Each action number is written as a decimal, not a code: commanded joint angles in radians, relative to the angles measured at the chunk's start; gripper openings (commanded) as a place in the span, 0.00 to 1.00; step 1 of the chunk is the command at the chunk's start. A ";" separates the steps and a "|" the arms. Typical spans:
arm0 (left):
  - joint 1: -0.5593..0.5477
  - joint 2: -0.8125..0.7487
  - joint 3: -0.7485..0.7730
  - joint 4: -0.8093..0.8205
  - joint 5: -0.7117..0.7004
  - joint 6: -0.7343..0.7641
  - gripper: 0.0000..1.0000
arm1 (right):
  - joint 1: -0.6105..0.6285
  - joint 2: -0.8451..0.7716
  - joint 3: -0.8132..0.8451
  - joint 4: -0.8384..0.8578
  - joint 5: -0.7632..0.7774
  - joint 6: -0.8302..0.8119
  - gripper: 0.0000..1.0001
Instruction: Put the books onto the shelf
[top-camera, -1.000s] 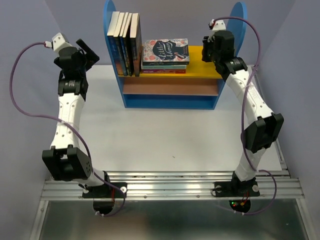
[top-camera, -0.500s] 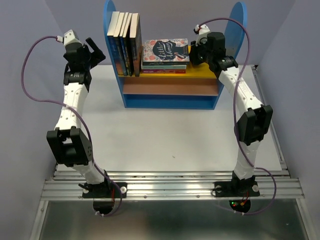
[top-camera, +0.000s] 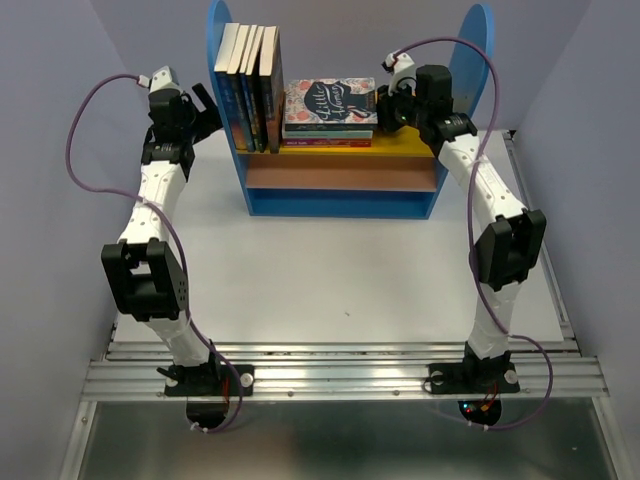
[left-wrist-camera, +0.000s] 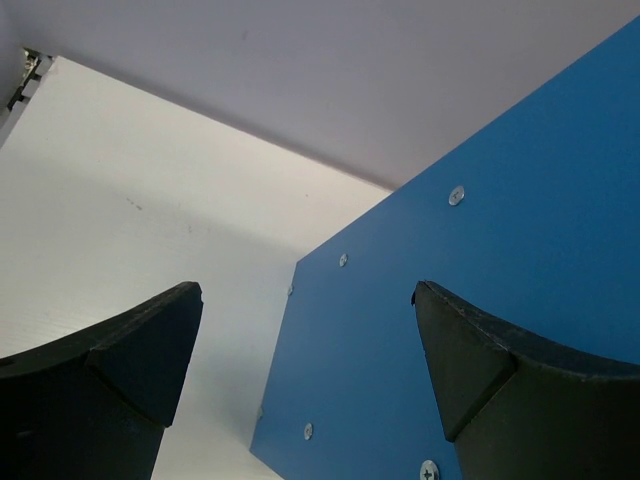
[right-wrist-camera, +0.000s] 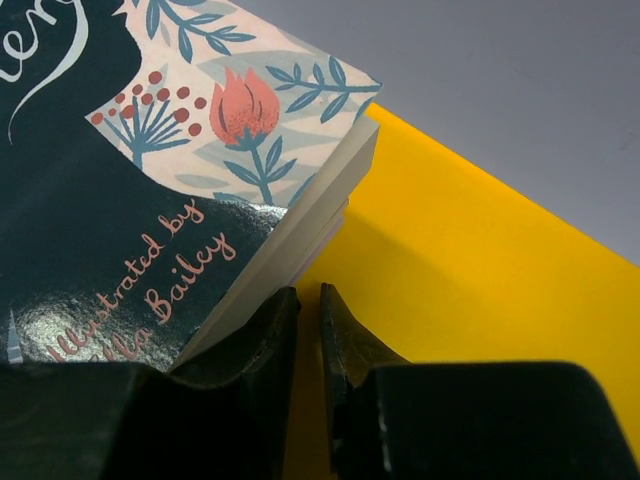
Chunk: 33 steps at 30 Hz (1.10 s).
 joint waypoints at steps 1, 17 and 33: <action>-0.028 -0.019 0.003 0.051 0.008 0.005 0.99 | 0.052 0.022 -0.038 -0.065 -0.007 -0.008 0.22; -0.071 -0.002 0.022 0.048 -0.006 -0.002 0.99 | 0.179 0.069 0.057 -0.091 0.071 0.052 0.19; -0.080 0.045 0.072 0.028 0.008 0.016 0.99 | 0.276 0.117 0.124 -0.067 0.040 0.017 0.23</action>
